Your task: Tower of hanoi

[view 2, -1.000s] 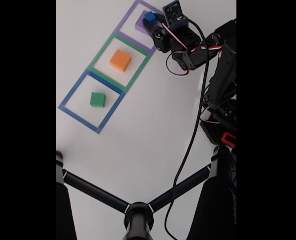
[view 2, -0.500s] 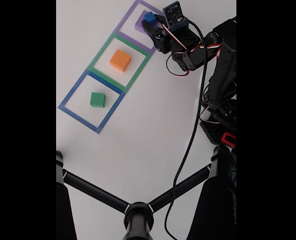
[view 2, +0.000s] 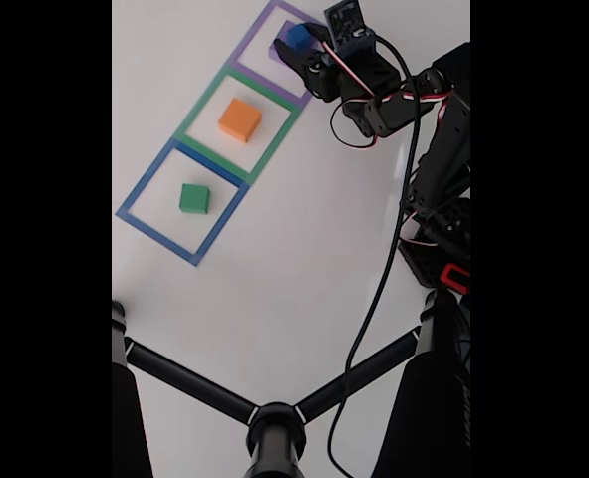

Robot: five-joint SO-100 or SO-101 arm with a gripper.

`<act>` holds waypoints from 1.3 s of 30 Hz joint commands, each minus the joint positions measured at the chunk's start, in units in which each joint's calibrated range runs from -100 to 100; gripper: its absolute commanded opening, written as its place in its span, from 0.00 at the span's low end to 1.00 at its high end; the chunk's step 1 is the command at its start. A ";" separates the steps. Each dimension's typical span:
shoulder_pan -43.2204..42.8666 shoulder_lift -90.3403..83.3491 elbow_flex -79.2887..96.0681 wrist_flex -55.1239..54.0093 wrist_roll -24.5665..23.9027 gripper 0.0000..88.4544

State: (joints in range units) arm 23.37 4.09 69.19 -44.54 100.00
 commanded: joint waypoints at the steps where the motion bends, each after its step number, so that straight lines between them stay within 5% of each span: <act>1: 0.50 -10.27 -0.28 8.43 0.00 0.22; 8: 0.60 -26.26 -0.92 26.40 0.00 0.22; 14: -2.09 -45.15 -7.55 57.42 0.00 0.16; 18: -6.21 -53.63 -16.92 79.85 0.00 0.00; 26: -16.85 -57.99 -39.46 113.94 0.00 0.00; 39: -33.15 -62.67 -51.37 131.91 0.00 0.00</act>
State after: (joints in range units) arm -6.18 -57.11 21.06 85.96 99.41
